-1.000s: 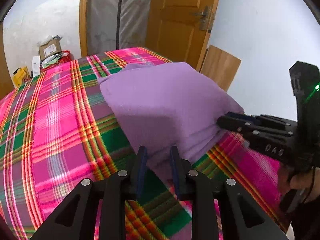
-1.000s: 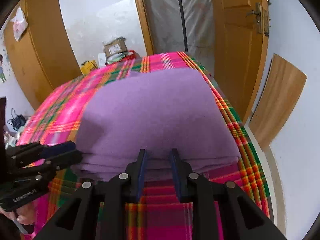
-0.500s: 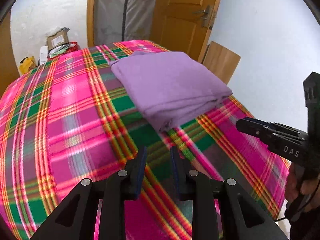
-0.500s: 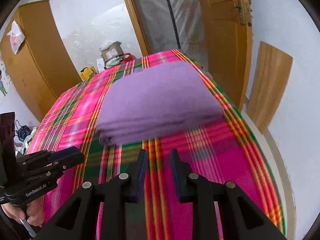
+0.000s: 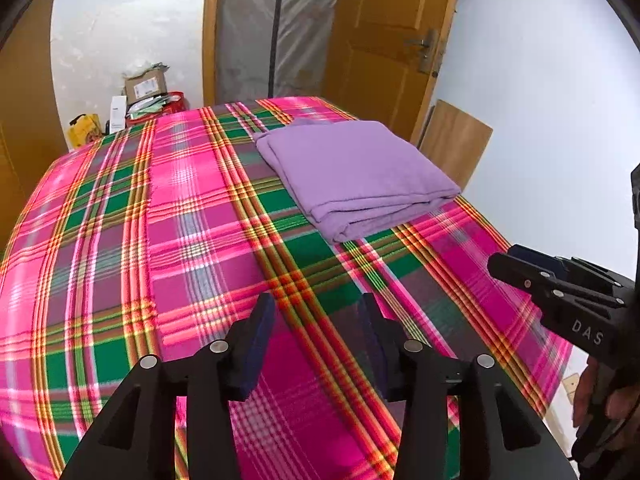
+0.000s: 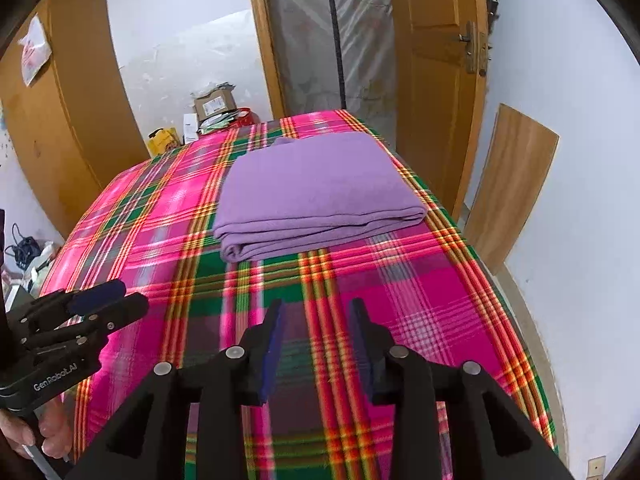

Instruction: Fold clothes

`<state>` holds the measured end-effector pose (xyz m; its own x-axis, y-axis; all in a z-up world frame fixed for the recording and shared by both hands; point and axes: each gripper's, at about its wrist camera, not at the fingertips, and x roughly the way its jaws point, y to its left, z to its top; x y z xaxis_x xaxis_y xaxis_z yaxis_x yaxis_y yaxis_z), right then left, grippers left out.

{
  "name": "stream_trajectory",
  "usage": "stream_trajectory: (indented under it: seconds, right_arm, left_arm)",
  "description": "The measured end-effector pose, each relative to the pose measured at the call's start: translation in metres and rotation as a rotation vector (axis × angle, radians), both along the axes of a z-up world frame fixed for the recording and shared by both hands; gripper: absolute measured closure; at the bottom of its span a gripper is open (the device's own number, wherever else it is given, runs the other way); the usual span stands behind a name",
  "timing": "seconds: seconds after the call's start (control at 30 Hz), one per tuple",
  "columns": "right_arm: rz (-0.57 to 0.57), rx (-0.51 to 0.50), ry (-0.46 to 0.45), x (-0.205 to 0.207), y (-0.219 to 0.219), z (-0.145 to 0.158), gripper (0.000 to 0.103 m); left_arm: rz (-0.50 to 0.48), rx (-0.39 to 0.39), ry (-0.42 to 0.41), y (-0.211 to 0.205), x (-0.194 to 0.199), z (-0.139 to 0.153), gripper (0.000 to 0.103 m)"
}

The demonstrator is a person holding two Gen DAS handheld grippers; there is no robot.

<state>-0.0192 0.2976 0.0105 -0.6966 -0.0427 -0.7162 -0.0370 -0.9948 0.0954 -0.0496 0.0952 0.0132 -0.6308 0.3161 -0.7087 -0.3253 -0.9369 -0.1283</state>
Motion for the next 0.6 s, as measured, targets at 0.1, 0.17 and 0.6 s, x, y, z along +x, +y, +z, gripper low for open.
stream_trajectory:
  seconds: [0.1, 0.17, 0.6]
  right_arm:
    - [0.013, 0.023, 0.013, 0.008, -0.01, 0.003, 0.07]
    - [0.018, 0.04, 0.019, 0.013, -0.014, 0.006, 0.07]
    - [0.02, 0.064, 0.05, 0.035, -0.026, 0.015, 0.07]
  left_arm:
    - [0.006, 0.005, 0.014, -0.002, 0.008, 0.004, 0.043]
    - [0.011, 0.006, 0.029, -0.004, 0.013, 0.009, 0.042]
    - [-0.013, 0.008, 0.05, -0.003, 0.037, 0.019, 0.024]
